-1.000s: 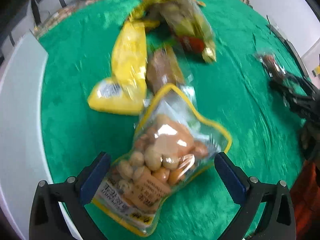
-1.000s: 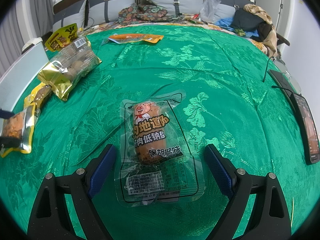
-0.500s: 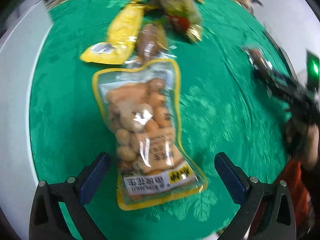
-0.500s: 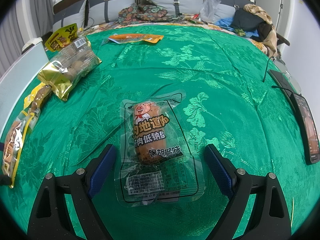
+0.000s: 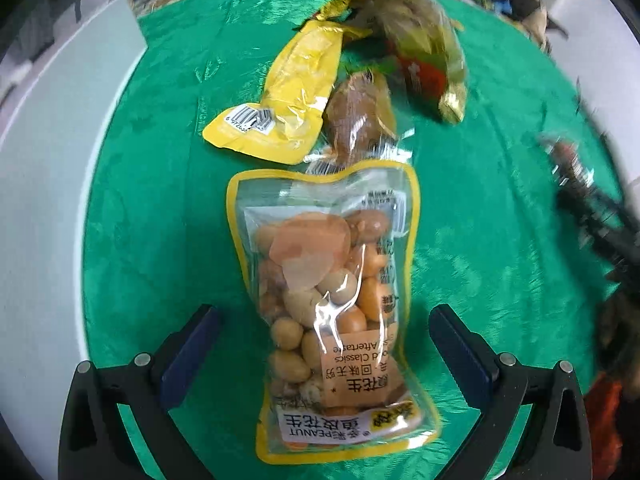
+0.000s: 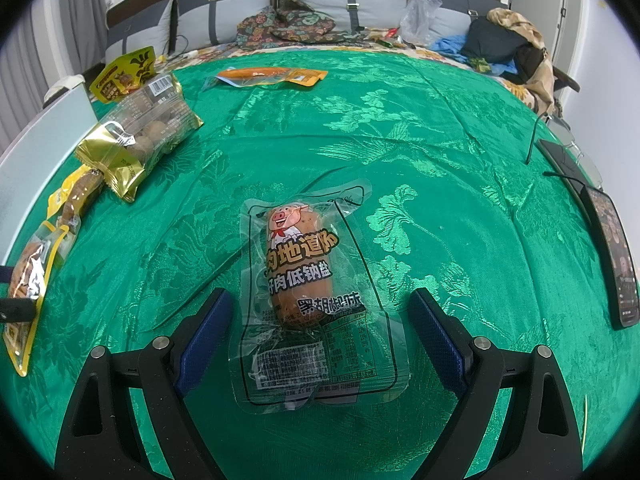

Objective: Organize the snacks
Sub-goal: 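Lower the left tool onto the yellow-edged peanut bag, then close the left tool on the peanut bag and lift it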

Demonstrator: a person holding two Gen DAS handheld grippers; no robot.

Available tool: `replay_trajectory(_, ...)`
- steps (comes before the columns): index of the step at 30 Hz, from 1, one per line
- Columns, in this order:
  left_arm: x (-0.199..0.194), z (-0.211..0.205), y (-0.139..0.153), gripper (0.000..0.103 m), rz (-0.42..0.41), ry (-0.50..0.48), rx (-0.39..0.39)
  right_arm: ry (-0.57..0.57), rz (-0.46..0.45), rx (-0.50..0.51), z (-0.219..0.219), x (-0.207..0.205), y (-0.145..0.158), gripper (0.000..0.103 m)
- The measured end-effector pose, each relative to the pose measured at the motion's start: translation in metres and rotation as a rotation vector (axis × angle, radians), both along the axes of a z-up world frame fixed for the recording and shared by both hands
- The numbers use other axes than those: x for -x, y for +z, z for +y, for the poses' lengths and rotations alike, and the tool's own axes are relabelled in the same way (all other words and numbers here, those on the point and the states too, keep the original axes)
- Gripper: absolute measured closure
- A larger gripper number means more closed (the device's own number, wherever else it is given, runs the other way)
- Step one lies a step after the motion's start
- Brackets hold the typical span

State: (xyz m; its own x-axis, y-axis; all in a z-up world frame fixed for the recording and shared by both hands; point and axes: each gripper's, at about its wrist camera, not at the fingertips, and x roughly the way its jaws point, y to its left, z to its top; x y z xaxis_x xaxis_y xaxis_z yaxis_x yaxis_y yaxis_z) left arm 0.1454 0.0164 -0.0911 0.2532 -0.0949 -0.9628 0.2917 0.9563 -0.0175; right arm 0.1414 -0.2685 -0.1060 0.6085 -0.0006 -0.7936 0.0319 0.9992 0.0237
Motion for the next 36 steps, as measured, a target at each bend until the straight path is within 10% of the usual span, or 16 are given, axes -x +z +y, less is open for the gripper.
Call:
replay_trajectory(10, 0.017, 0.003, -0.001, 0.0, -0.039, 0.01, -0.001, 0.053, 0.025, -0.025, -0.006, -0.003, 0.001, 0.01)
replay_trajectory(15, 0.001, -0.011, -0.002, 0.0, -0.009, -0.001, -0.014, -0.049, 0.138, -0.259, -0.06, -0.011, 0.018, 0.011)
replay_trajectory(19, -0.001, -0.02, 0.012, 0.042, -0.053, -0.022, 0.014, -0.038, 0.221, -0.269, -0.053, -0.028, 0.024, 0.011)
replay_trajectory(23, 0.004, -0.012, 0.016, 0.049, -0.056, 0.015, 0.058, 0.055, 0.278, -0.154, -0.012, -0.053, 0.013, 0.013)
replay_trajectory(24, 0.007, -0.005, 0.018, 0.049, -0.06, 0.044, 0.098, 0.062, 0.299, -0.131, -0.01, -0.058, 0.008, 0.017)
replay_trajectory(25, 0.01, 0.002, 0.019, 0.049, -0.062, 0.066, 0.134, 0.062, 0.283, -0.068, -0.003, -0.059, 0.01, 0.055)
replay_trajectory(26, 0.014, 0.012, 0.022, 0.049, -0.062, 0.09, 0.175, 0.054, 0.267, -0.054, 0.0, -0.059, 0.017, 0.068)
replay_trajectory(31, 0.035, 0.043, 0.036, 0.049, -0.083, 0.192, 0.38, 0.012, 0.275, -0.283, -0.019, -0.046, 0.032, 0.071)
replay_trajectory(36, 0.056, 0.054, 0.059, 0.049, -0.129, 0.219, 0.523, 0.004, 0.224, -0.579, -0.024, -0.022, 0.053, 0.097)
